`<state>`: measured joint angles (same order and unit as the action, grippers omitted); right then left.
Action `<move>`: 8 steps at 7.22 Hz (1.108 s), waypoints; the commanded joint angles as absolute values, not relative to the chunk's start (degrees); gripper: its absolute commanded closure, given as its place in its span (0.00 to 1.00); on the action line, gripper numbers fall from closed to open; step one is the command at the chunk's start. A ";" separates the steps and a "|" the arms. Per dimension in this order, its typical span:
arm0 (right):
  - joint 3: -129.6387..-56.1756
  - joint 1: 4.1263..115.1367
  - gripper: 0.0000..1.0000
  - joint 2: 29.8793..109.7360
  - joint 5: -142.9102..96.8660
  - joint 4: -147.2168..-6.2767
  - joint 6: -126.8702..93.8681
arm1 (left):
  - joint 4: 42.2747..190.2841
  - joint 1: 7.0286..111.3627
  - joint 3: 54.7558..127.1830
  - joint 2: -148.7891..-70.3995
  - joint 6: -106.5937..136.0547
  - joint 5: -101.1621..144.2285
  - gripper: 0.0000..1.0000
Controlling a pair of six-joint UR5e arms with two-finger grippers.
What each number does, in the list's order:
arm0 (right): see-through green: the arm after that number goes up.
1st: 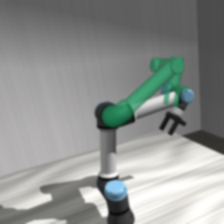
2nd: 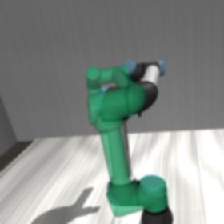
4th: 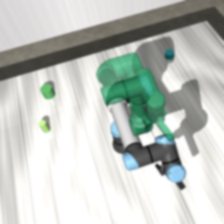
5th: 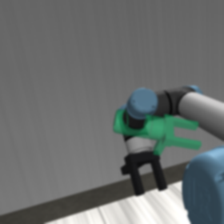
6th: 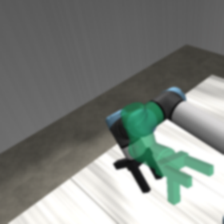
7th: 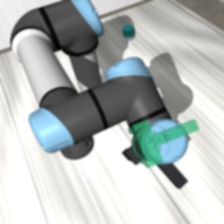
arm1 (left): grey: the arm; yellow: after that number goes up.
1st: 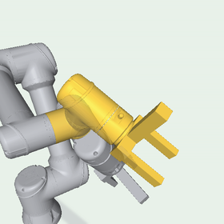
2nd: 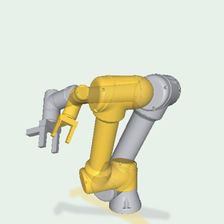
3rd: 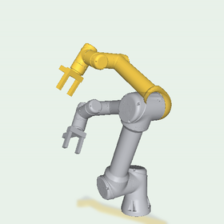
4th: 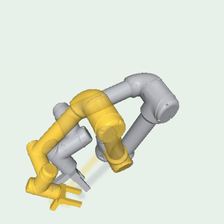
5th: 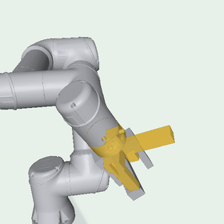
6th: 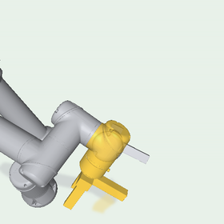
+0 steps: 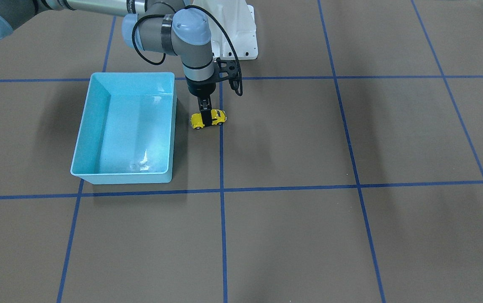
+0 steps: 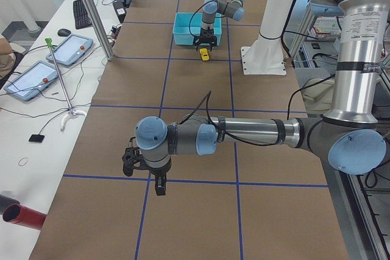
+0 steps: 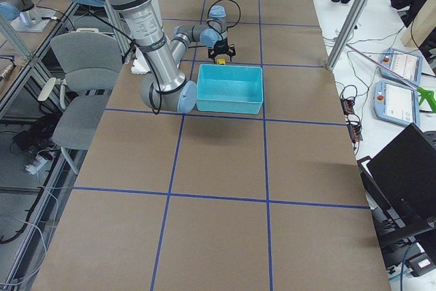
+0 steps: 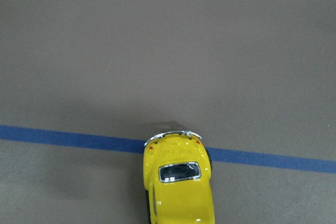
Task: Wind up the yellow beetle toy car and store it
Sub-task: 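Lower the right gripper and close it on the yellow car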
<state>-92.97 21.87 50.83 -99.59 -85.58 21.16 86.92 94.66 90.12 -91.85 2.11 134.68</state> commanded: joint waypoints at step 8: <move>-95.95 20.56 1.00 45.29 -100.54 -93.73 20.22 | 86.84 94.66 90.09 -91.76 2.11 134.65 0.00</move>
